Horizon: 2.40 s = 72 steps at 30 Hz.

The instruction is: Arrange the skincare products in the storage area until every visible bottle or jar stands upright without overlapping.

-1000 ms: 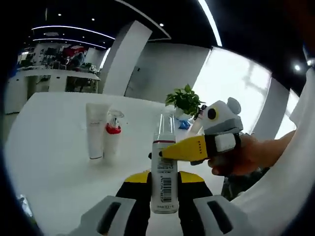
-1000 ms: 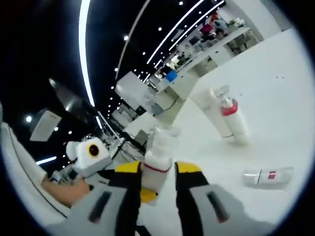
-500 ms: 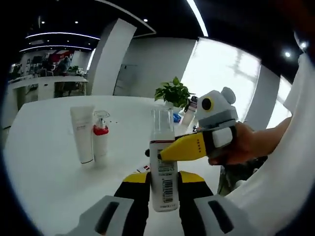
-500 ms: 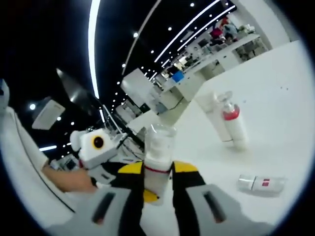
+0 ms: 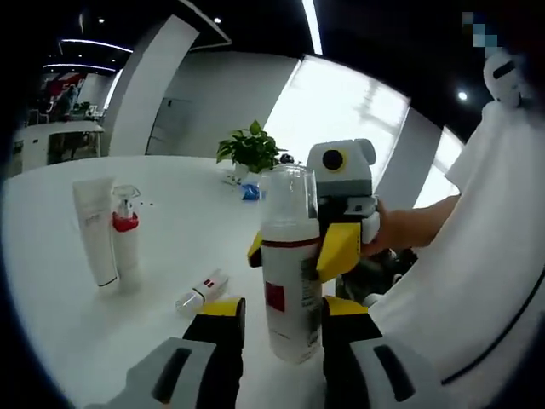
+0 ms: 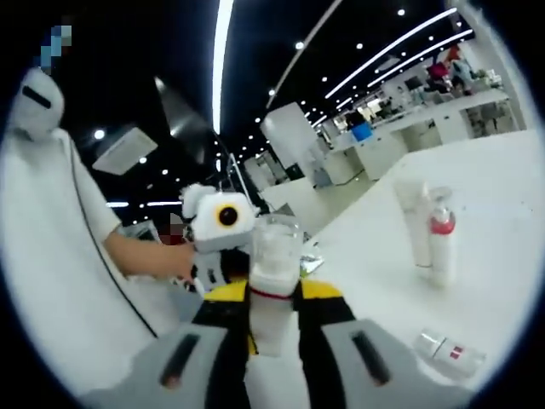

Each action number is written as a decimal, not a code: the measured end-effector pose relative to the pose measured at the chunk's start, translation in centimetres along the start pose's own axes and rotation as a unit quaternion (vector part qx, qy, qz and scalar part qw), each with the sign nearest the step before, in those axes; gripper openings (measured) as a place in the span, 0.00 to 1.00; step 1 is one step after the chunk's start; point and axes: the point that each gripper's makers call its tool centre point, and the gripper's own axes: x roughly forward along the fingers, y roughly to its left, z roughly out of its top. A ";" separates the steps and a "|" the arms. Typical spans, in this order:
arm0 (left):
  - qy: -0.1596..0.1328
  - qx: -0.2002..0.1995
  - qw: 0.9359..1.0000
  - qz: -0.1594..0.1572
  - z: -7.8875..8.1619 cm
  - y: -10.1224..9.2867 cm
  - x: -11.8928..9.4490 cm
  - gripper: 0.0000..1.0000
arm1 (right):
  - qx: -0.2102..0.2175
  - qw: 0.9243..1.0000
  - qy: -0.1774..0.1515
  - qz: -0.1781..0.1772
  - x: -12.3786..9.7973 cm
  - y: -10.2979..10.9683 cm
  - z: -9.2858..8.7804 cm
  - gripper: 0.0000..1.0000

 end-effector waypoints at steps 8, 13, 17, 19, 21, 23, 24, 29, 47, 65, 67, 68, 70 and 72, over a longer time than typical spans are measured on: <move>-0.004 -0.016 0.998 -0.060 0.5 -2.0 0.0 0.25 | -0.006 1.000 -0.002 0.030 -0.1 1.1 0.4 0.19; -0.010 -0.022 0.998 -0.064 0.8 -2.4 -0.3 0.24 | -0.007 0.999 -0.010 0.049 -0.1 1.6 0.8 0.19; -0.018 -0.026 0.998 -0.052 0.7 -2.5 -0.5 0.23 | -0.009 0.998 -0.012 0.065 0.1 1.9 0.8 0.19; -0.032 -0.028 0.998 -0.036 0.8 -2.4 -0.8 0.22 | -0.012 0.997 -0.008 0.076 0.6 2.0 0.9 0.20; -0.045 -0.036 0.998 -0.025 0.7 -2.3 -1.1 0.22 | -0.009 0.997 -0.003 0.082 0.9 2.1 0.9 0.20; -0.057 -0.044 0.997 -0.015 0.7 -2.2 -1.3 0.22 | -0.007 0.996 0.006 0.091 1.3 2.2 0.9 0.20; -0.062 -0.048 0.997 -0.011 0.6 -2.2 -1.5 0.22 | -0.005 0.995 0.010 0.096 1.6 2.3 0.9 0.20; -0.084 -0.061 0.994 0.022 0.3 -1.6 -2.4 0.22 | -0.008 0.994 0.026 0.103 2.9 2.5 0.7 0.20; -0.130 -0.093 0.969 0.187 -0.5 1.8 -7.3 0.21 | -0.048 0.994 0.077 0.066 9.7 2.0 -0.1 0.27; -0.123 -0.098 0.935 0.317 -0.9 4.0 -9.1 0.21 | -0.014 0.998 0.061 -0.003 10.2 1.3 0.5 0.27; -0.115 -0.091 0.934 0.327 -0.9 4.1 -8.8 0.21 | -0.013 0.998 0.060 -0.007 10.1 1.3 0.5 0.27; -0.113 -0.089 0.933 0.329 -0.9 4.1 -8.7 0.21 | -0.013 0.998 0.060 -0.008 10.0 1.3 0.5 0.26; -0.106 -0.087 0.931 0.338 -1.0 4.1 -8.2 0.21 | -0.004 0.998 0.058 -0.031 9.5 0.7 0.4 0.24; -0.098 -0.076 0.932 0.341 -0.9 4.0 -7.8 0.21 | 0.013 0.997 0.056 -0.044 9.0 0.2 0.4 0.22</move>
